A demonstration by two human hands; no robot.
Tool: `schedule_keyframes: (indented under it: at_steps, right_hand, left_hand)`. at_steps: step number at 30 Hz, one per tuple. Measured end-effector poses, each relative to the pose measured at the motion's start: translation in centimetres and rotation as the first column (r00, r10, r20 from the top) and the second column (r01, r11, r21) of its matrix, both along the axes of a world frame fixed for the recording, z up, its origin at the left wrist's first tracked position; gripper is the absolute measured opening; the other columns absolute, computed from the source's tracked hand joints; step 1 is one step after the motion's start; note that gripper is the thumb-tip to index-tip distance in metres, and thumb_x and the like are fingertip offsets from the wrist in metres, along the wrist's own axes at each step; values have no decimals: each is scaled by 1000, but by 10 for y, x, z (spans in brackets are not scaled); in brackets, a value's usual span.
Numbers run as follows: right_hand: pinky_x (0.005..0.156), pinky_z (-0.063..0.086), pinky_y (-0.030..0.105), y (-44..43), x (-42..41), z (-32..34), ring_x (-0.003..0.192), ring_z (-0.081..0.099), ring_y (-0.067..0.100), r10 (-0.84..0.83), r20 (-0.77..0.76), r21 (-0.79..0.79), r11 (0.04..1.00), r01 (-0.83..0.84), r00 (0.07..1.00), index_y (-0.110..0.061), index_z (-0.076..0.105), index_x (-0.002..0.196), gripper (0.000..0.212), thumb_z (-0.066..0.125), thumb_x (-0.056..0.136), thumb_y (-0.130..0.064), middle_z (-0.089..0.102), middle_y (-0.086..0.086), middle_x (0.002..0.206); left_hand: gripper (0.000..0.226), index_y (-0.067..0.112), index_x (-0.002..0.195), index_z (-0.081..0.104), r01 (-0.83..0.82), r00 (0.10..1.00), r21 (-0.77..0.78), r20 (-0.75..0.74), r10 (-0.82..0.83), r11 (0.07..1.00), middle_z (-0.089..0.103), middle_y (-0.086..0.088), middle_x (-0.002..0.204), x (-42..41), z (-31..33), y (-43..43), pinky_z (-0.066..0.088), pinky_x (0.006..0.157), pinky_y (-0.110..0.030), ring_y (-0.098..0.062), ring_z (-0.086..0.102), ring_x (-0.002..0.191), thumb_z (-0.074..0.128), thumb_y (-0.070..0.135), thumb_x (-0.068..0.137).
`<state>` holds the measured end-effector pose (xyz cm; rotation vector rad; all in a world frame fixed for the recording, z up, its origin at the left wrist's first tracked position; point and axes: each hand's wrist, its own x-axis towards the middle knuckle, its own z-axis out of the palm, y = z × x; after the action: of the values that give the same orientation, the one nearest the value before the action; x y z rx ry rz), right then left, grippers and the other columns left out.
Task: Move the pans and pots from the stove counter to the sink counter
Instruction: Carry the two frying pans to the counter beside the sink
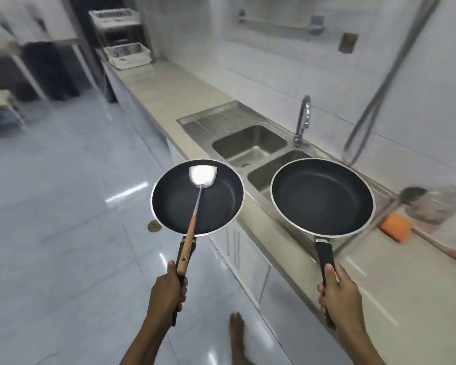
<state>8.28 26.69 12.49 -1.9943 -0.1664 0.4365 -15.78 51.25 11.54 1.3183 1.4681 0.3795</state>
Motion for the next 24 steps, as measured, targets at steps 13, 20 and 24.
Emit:
schedule_keyframes:
  at_steps: [13, 20, 24]
  right_hand:
    - [39, 35, 29, 367, 87, 15, 39, 38, 19, 195, -87, 91, 978, -187, 977, -28, 63, 116, 22, 43, 107, -29, 49, 8, 57]
    - [40, 35, 29, 549, 121, -3, 42, 38, 20, 183, -97, 65, 982, -177, 978, -20, 60, 130, 29, 44, 107, -28, 49, 13, 62]
    - [42, 35, 30, 649, 125, -4, 42, 38, 19, 131, -74, 81, 989, -125, 989, -30, 60, 125, 24, 44, 107, -26, 48, 11, 61]
  left_hand:
    - [77, 9, 59, 62, -184, 979, -20, -94, 181, 983, 53, -4, 45, 35, -1, 306, 36, 41, -27, -18, 45, 38, 24, 58, 105]
    - [77, 10, 60, 63, -184, 977, -49, -122, 177, 982, 54, -2, 41, 72, -22, 490, 37, 41, -25, -17, 47, 39, 24, 58, 105]
    - [78, 8, 59, 63, -113, 983, -28, -151, 108, 993, 58, -7, 45, 98, -30, 609, 41, 45, -28, -23, 51, 42, 23, 57, 105]
